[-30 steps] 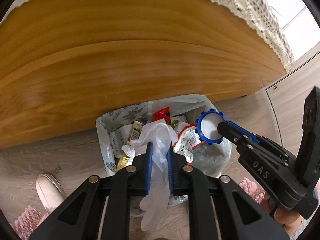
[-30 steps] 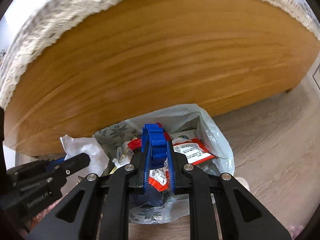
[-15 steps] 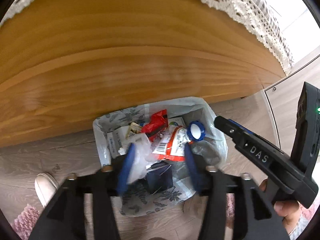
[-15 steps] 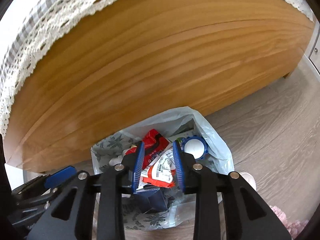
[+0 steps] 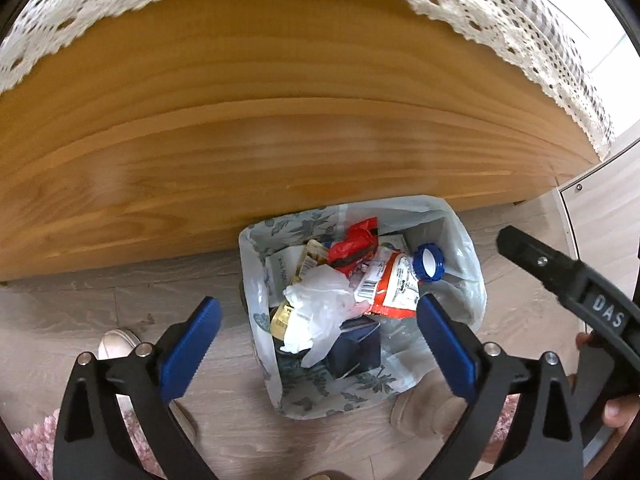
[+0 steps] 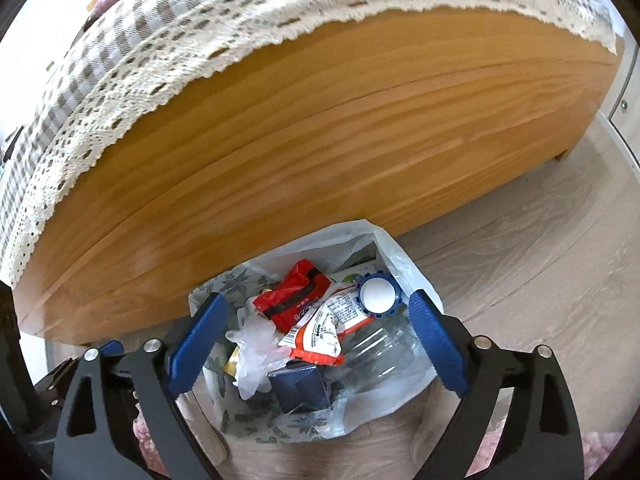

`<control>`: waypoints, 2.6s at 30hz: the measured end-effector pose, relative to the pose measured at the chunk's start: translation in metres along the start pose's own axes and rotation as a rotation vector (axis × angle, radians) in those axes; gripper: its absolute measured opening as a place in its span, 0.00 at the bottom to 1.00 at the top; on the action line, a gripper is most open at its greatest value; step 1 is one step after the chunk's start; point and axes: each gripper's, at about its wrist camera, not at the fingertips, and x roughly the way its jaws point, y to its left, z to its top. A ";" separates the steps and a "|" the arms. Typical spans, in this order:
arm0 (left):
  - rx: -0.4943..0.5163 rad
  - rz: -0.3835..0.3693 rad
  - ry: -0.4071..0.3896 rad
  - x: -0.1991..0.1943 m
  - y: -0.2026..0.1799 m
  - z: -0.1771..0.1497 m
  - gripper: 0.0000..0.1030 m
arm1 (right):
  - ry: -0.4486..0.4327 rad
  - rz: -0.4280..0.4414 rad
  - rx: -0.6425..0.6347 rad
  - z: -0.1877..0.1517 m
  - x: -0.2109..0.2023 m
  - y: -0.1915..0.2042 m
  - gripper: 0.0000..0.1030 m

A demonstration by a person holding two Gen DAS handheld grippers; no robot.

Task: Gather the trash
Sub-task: 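Raise both open tools from the bin back over the bed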

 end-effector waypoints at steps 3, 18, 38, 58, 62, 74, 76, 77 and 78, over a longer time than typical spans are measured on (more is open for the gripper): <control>-0.026 -0.022 0.001 -0.003 0.007 -0.002 0.92 | -0.029 -0.029 -0.038 0.000 -0.007 0.001 0.92; -0.014 -0.012 -0.085 -0.026 0.011 0.001 0.92 | -0.087 -0.077 -0.083 -0.006 -0.023 0.007 0.92; 0.048 -0.022 -0.224 -0.065 -0.004 0.004 0.92 | -0.248 -0.094 -0.112 -0.009 -0.074 0.012 0.92; 0.100 0.008 -0.444 -0.129 -0.012 0.022 0.92 | -0.487 -0.064 -0.231 0.009 -0.135 0.049 0.92; 0.115 0.018 -0.528 -0.156 -0.014 0.034 0.92 | -0.554 -0.048 -0.273 0.021 -0.153 0.060 0.92; 0.136 0.093 -0.754 -0.217 -0.014 0.077 0.93 | -0.718 -0.017 -0.335 0.077 -0.187 0.083 0.92; 0.128 0.092 -0.771 -0.221 -0.011 0.087 0.93 | -0.725 -0.007 -0.322 0.091 -0.185 0.085 0.92; 0.124 0.089 -0.776 -0.223 -0.010 0.091 0.93 | -0.728 -0.004 -0.316 0.095 -0.184 0.087 0.92; 0.117 0.082 -0.781 -0.224 -0.009 0.096 0.93 | -0.733 0.002 -0.304 0.103 -0.183 0.088 0.92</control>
